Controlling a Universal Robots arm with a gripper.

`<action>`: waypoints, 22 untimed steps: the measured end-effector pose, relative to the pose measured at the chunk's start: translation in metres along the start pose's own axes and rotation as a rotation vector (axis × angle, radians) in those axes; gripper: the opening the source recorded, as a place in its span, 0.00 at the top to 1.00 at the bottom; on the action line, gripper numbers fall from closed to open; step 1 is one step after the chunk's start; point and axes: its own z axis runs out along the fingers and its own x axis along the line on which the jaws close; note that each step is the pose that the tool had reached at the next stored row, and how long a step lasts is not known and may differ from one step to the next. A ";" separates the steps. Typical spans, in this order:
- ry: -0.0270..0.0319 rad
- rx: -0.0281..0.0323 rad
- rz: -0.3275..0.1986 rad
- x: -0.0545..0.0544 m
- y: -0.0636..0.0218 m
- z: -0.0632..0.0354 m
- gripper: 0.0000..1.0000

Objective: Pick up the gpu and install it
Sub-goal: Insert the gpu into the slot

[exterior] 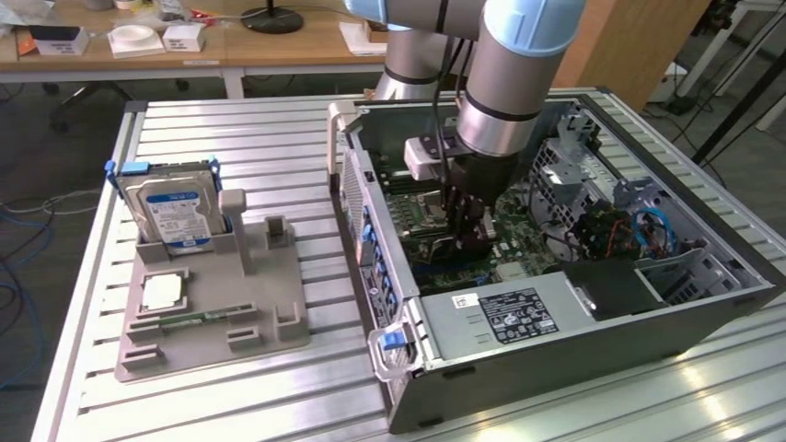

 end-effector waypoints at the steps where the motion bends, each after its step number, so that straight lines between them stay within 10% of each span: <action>1: -0.0015 -0.0012 0.001 0.000 0.0006 0.0005 0.74; 8: 0.0002 -0.0001 0.000 0.000 0.0000 -0.0038 0.61; 14: 0.0001 0.0000 0.000 0.000 0.0003 -0.0278 0.62; 22: -0.0002 0.0002 0.000 0.000 0.0004 -0.0384 0.89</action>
